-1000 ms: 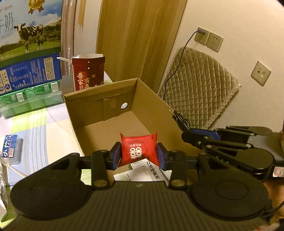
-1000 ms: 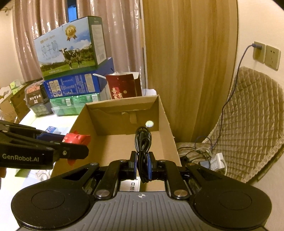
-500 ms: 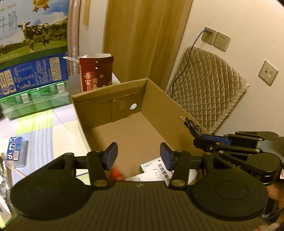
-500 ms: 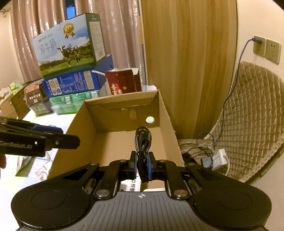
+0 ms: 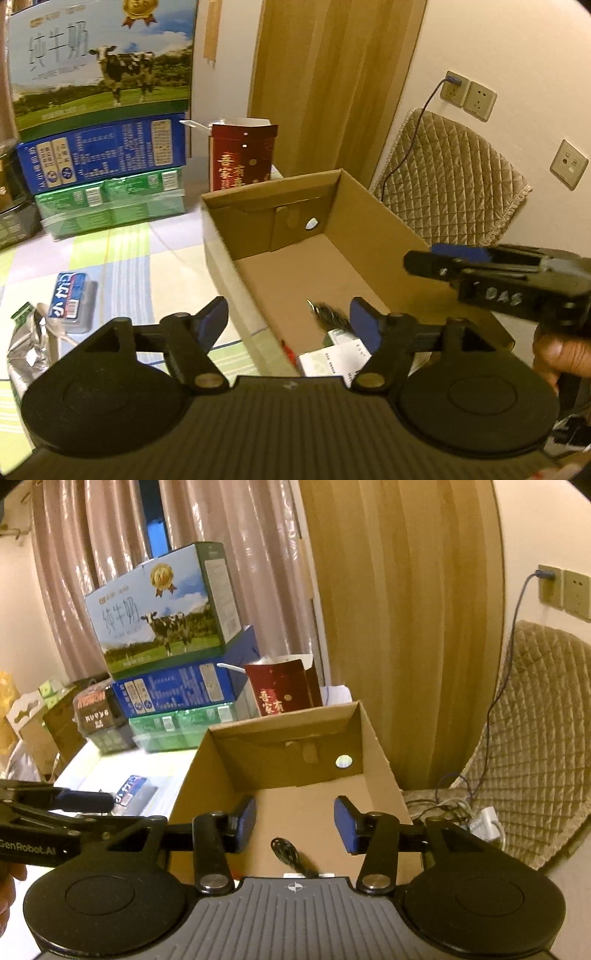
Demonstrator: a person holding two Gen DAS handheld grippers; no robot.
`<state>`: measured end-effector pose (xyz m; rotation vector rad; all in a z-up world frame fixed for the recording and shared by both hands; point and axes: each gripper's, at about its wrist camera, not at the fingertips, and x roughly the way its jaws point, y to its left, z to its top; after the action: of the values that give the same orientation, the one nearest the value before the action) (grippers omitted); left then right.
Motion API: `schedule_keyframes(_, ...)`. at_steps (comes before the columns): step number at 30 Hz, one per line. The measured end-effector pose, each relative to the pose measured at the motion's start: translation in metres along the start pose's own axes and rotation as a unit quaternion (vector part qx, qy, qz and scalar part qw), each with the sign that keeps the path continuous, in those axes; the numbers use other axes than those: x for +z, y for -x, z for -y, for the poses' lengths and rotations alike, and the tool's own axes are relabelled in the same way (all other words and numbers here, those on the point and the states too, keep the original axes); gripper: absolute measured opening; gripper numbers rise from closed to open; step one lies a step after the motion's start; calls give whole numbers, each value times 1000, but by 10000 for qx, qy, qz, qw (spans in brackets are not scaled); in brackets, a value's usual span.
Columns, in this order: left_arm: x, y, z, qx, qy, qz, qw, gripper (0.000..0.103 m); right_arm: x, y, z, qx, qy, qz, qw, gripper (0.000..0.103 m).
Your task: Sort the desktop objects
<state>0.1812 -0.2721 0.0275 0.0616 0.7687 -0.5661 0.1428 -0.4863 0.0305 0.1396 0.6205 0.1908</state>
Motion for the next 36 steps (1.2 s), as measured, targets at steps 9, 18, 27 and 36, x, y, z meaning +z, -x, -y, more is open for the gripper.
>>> schedule_keyframes(9,-31,36,-20,254,280,146,9992,89,-22,40,-8,-158,-167,-62,9997,90)
schedule_keyframes(18,-63,89,-36,517,351,291,9976,102,-44,77,-47,-42,-244,-91,9997,101)
schedule_keyframes(27,-88,144,-53,846,503,640,9931,102,-57,94,-97,196,-209,-101,9995,101)
schedule_keyframes(36,-114,183,-88,1060,773,875,9875,102,-66,100,-141,530,-86,-103,9985,101)
